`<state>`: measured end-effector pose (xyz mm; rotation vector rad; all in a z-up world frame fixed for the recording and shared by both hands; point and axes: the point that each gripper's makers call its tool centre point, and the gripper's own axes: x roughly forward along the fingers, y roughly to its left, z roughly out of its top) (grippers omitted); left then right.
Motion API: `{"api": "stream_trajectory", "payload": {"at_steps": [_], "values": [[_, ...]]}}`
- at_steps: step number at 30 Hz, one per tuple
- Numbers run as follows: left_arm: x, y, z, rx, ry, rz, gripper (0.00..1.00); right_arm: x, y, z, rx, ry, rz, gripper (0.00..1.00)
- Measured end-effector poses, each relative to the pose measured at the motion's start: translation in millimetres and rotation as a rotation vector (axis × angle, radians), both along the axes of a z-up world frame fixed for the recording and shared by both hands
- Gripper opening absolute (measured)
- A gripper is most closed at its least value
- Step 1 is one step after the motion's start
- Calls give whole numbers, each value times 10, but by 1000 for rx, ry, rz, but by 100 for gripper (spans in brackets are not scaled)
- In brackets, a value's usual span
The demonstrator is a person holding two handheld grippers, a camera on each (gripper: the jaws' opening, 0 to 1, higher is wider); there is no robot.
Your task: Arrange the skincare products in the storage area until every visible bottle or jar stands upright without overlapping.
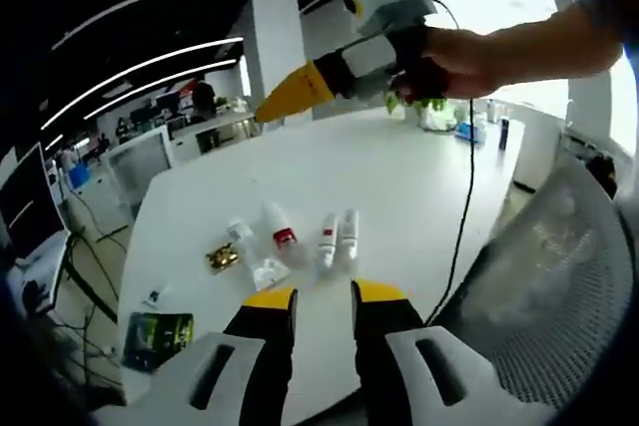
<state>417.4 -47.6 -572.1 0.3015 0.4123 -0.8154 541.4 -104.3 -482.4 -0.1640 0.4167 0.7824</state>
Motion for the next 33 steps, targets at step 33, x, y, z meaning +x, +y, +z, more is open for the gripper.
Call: {"api": "stream_trajectory", "payload": {"at_steps": [33], "values": [[58, 133, -157, 58, 51, 64, 22, 1194, 284, -665, -1008, -217, 844, 74]]}}
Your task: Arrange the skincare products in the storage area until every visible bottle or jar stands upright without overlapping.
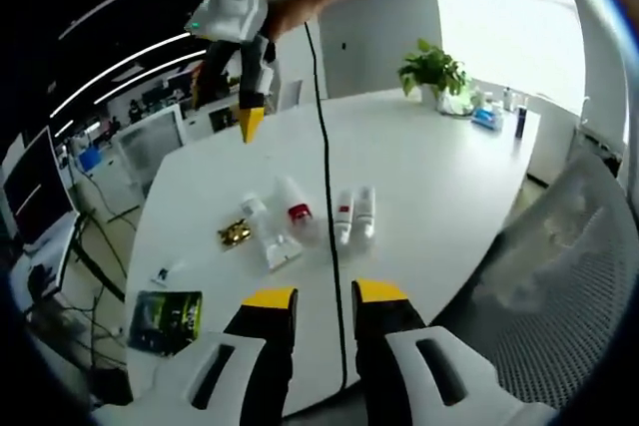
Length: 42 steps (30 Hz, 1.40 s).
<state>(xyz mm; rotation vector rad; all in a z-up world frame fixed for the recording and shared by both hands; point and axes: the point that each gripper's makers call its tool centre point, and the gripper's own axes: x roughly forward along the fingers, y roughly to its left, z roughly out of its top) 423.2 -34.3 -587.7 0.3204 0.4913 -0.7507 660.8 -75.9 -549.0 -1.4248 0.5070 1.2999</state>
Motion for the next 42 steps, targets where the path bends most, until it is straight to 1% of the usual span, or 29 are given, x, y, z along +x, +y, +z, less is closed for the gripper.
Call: {"api": "stream_trajectory", "payload": {"at_steps": [1, 2, 6, 8, 11, 13, 20, 21, 22, 25, 26, 27, 28, 30, 33, 36, 40, 42], "values": [[-2, 1, -3, 2, 1, -1, 22, 1, -15, -65, -38, 5, 38, 73], [-4, 1, -6, 2, 2, 0, 22, 3, -32, -119, -62, 10, 49, 72], [-8, 5, -23, 6, 7, 2, 21, -7, -100, -380, -185, 21, 152, 70], [-11, 9, -34, 9, 11, 3, 21, -1, -121, -480, -228, 19, 181, 70], [-16, 18, -60, 17, 18, 4, 20, 4, -111, -652, -279, 23, 231, 66], [-17, 24, -69, 19, 22, 7, 20, -3, -99, -768, -304, 30, 264, 64], [-14, 46, -90, 23, 30, 17, 19, -9, -36, -1026, -361, 42, 364, 54], [-15, 48, -91, 23, 30, 18, 18, -28, -35, -1079, -384, 50, 398, 53], [-12, 53, -96, 23, 32, 19, 18, -25, -34, -1112, -400, 44, 422, 53], [-15, 78, -131, 29, 47, 27, 17, -39, -26, -1239, -428, 52, 452, 52], [-13, 79, -132, 29, 47, 27, 17, -64, -16, -1290, -445, 52, 493, 52], [-13, 83, -135, 31, 47, 27, 17, -85, -26, -1319, -468, 50, 511, 51], [-12, 87, -146, 34, 49, 27, 17, -100, -35, -1391, -486, 57, 525, 50], [-17, 96, -171, 41, 57, 27, 17, -125, -34, -1473, -501, 62, 550, 50], [-24, 99, -178, 44, 59, 26, 16, -177, -43, -1527, -524, 72, 574, 48], [-27, 103, -189, 46, 62, 24, 16, -185, -110, -1651, -580, 72, 628, 48], [-38, 111, -215, 54, 69, 23, 14, -218, -154, -1735, -611, 79, 661, 47], [-34, 122, -219, 53, 71, 27, 14, -253, -174, -1791, -625, 92, 693, 47]]}}
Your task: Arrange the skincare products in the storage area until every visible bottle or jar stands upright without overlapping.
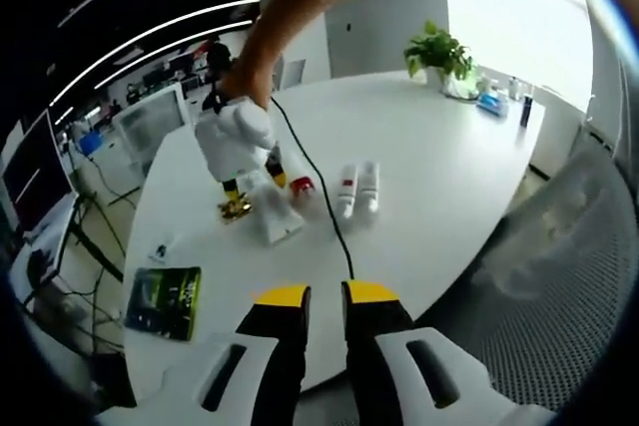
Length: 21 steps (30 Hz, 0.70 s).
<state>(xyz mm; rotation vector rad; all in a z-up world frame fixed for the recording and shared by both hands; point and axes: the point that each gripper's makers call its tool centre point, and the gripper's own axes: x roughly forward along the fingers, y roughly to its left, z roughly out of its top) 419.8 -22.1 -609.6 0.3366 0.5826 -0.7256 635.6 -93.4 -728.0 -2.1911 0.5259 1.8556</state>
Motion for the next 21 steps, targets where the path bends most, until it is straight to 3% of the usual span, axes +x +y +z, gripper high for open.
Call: {"api": "stream_trajectory", "payload": {"at_steps": [6, 13, 16, 18, 21], "values": [[-9, 7, -17, 6, 4, -3, 13, 7, 43, -74, -10, -14, 37, 41], [-6, 25, -30, 12, 3, -1, 12, 12, 84, -70, 37, -23, -24, 37], [-7, 30, -34, 13, 5, 0, 11, -6, 80, -57, 36, -26, -10, 36], [-9, 30, -34, 14, 5, -1, 11, -23, 60, -49, 32, -12, -16, 30], [-11, 36, -35, 13, 6, 0, 11, -44, 76, -26, 58, -6, -49, 28]]}}
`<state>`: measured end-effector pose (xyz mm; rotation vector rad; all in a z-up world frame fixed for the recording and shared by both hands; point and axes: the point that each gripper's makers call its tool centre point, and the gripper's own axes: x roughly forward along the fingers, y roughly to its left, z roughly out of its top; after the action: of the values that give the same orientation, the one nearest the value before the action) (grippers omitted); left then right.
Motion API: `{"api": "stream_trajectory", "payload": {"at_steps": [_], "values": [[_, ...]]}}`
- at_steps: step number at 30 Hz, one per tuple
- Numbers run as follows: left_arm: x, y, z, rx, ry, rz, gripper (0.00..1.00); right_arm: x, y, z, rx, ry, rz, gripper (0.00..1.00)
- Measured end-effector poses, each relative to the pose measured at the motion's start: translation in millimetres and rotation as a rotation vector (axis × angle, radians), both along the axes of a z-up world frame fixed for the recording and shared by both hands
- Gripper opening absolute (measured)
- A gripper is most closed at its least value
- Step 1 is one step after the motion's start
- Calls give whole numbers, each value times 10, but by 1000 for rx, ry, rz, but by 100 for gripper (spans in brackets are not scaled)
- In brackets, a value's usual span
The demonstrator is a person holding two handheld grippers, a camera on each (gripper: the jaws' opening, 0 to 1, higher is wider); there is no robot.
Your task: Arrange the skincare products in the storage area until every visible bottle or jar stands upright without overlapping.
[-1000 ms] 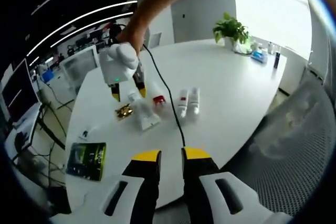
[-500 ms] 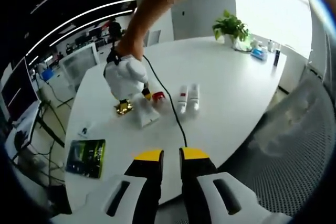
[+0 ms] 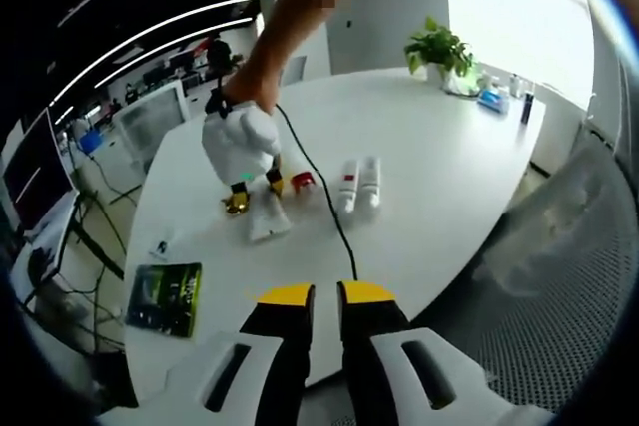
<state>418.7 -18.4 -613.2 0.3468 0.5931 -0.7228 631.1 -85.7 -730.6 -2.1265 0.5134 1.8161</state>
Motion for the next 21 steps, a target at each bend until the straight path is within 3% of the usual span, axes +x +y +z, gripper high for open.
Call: {"api": "stream_trajectory", "payload": {"at_steps": [8, 21], "values": [[1, 6, 6, -1, -1, 3, 9, 23, 22, 113, 68, -39, -54, 22], [3, -7, 27, -6, -7, -1, 9, 248, 16, 714, 265, -120, -299, 21]]}}
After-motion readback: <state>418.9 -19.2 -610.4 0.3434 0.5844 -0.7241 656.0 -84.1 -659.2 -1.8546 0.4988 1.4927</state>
